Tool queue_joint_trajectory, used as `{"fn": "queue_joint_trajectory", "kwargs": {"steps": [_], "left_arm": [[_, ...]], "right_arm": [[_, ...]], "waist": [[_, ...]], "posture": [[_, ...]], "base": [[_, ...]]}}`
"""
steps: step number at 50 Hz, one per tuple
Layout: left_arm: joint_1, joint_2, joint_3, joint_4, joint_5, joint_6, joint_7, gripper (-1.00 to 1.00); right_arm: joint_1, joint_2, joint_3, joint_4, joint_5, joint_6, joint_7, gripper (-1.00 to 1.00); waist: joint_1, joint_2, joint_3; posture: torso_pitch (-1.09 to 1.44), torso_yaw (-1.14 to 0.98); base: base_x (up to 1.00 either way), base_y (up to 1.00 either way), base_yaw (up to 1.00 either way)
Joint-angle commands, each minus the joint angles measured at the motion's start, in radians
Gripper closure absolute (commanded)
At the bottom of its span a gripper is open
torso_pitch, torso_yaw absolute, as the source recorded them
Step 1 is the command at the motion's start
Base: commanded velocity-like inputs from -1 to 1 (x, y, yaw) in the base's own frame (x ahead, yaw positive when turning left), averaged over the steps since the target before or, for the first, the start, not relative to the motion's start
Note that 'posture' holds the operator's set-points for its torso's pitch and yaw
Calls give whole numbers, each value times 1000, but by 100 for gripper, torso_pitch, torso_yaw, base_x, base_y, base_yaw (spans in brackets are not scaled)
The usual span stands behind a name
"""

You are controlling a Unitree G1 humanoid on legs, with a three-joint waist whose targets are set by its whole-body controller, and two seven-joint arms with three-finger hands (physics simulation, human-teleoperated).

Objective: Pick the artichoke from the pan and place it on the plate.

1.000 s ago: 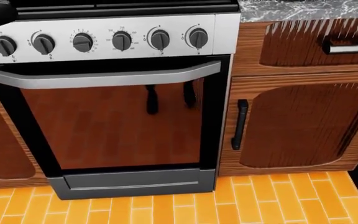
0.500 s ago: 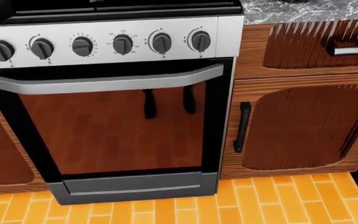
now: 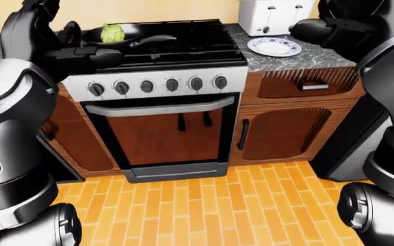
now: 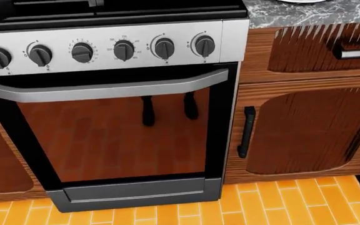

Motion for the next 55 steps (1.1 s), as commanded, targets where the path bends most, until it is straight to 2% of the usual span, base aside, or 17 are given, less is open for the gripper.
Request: {"fn": "queue_joint_trajectory", "kwargs": {"steps": [1, 3, 9, 13, 23, 25, 27, 28, 29, 36, 39, 41, 42, 44, 50, 51, 55], "left_arm": [[-25, 9, 11, -19, 0, -20, 3, -100], [-34, 10, 12, -20, -6, -11, 7, -100], [-36, 12, 13, -18, -15, -10, 11, -100], [-36, 14, 13, -18, -17, -11, 13, -100], [-32, 18, 13, -15, -20, -16, 13, -100], [-29, 17, 13, -18, -21, -17, 14, -100], [-31, 18, 15, -23, -24, -10, 17, -100], [-32, 19, 15, -23, -25, -10, 17, -100], [-31, 20, 15, -22, -25, -10, 17, -100], [-33, 22, 13, -17, -27, -14, 17, -100], [-33, 23, 14, -16, -27, -15, 17, -100], [-30, 23, 15, -19, -28, -15, 17, -100], [-27, 22, 15, -17, -27, -19, 16, -100], [-30, 23, 13, -11, -26, -23, 14, -100], [-34, 23, 16, -21, -32, -10, 21, -100], [-33, 24, 16, -22, -33, -10, 22, -100], [-31, 23, 15, -24, -34, -9, 23, -100]], "right_arm": [[-29, -15, -9, -20, 3, -21, 6, -100], [-29, -15, -8, -17, -1, -24, 8, -100], [-31, -14, -9, -8, -8, -30, 8, -100], [-32, -12, -9, -10, -8, -29, 5, -100], [-28, -13, -10, -7, -10, -36, 10, -100], [-29, -13, -11, -10, -8, -32, 7, -100], [-28, -14, -11, -13, -7, -30, 6, -100], [-28, -14, -12, -14, -6, -29, 6, -100], [-27, -15, -11, -14, -7, -29, 7, -100], [-32, -15, -9, -12, -10, -26, 6, -100], [-31, -14, -10, -12, -11, -26, 6, -100], [-31, -14, -10, -14, -10, -24, 7, -100], [-31, -14, -10, -13, -11, -26, 7, -100], [-30, -13, -9, -12, -13, -28, 7, -100], [-28, -15, -10, -14, -16, -24, 5, -100], [-26, -16, -9, -16, -18, -23, 5, -100], [-29, -14, -16, -18, -12, -20, 3, -100]], "waist": [[1, -5, -25], [-1, 4, -24], [3, -52, -19], [11, -131, -26], [6, -64, -13], [-1, -26, -14], [-5, 45, -36], [2, -5, -22], [-4, 13, -22], [7, -46, -20], [13, -101, -15], [15, -159, -18], [12, -118, -14], [18, -135, -20], [0, -70, -17], [19, -96, -22], [16, -76, -31]], "posture": [[0, 0], [0, 0], [0, 0], [0, 0], [0, 0], [0, 0], [0, 0], [0, 0], [0, 0], [0, 0], [0, 0], [0, 0], [0, 0], [0, 0], [0, 0], [0, 0], [0, 0]], "base": [[6, 5, 0], [6, 6, 0], [6, 6, 0], [6, 6, 0], [6, 6, 0], [7, 5, 0], [6, 5, 0], [6, 6, 0], [6, 6, 0], [7, 1, 11], [6, 0, 38], [6, 0, 46], [6, 0, 52], [7, 0, 52], [6, 8, 43], [4, 45, 0], [4, 43, 0]]}}
